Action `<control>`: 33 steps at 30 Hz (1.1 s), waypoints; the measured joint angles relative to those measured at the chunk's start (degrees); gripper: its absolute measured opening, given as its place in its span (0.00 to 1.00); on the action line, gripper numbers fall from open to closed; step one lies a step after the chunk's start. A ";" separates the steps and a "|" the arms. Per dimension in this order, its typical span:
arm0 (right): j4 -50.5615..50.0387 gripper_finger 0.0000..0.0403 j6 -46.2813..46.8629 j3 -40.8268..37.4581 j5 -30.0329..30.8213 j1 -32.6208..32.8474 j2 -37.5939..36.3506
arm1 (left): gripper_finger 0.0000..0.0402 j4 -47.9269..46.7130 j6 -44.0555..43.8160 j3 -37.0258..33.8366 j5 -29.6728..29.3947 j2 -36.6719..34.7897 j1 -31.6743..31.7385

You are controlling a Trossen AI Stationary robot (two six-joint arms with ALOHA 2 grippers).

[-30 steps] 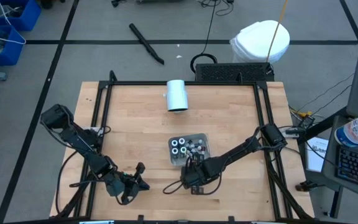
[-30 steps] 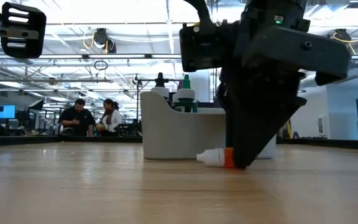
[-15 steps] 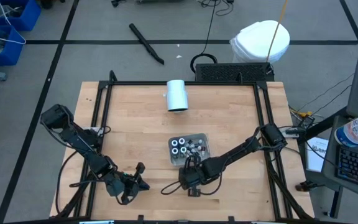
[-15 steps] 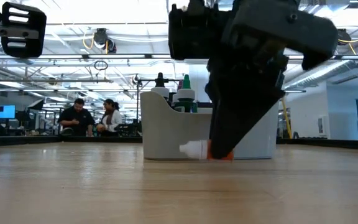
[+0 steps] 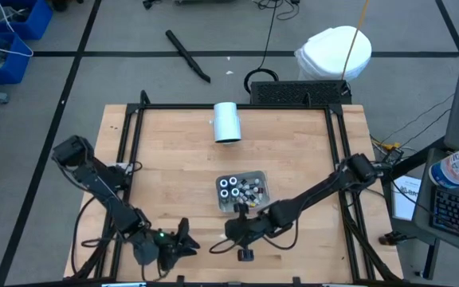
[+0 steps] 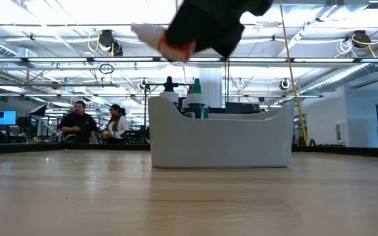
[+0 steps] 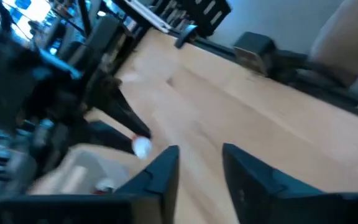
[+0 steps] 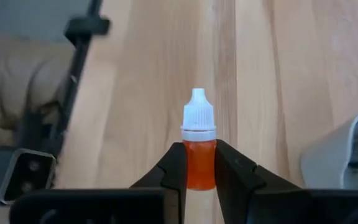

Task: Pick & Place food coloring
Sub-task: Put the orange food coloring bottle into the gray bin

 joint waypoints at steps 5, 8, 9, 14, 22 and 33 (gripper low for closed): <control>1.30 0.13 0.03 0.00 -3.32 0.02 -1.54 | 0.50 -6.34 13.43 7.46 -5.37 3.82 0.49; 3.90 0.13 -0.10 0.00 -7.35 0.03 -1.59 | 0.58 -6.39 25.51 9.87 -5.74 7.46 1.39; 4.56 0.13 -0.15 0.00 -8.28 0.09 -1.59 | 0.60 -6.54 28.94 10.58 -5.75 8.60 1.72; 5.09 0.13 -0.55 0.00 -8.88 0.37 -1.59 | 0.65 -1.44 37.19 13.79 -8.89 13.67 3.84; 5.19 0.13 -1.03 0.00 -8.85 0.37 -1.59 | 0.60 1.93 39.61 15.29 -4.32 15.35 6.84; 5.33 0.13 -1.48 0.00 -8.70 0.37 -1.59 | 0.46 0.88 37.87 15.29 -1.68 15.35 8.61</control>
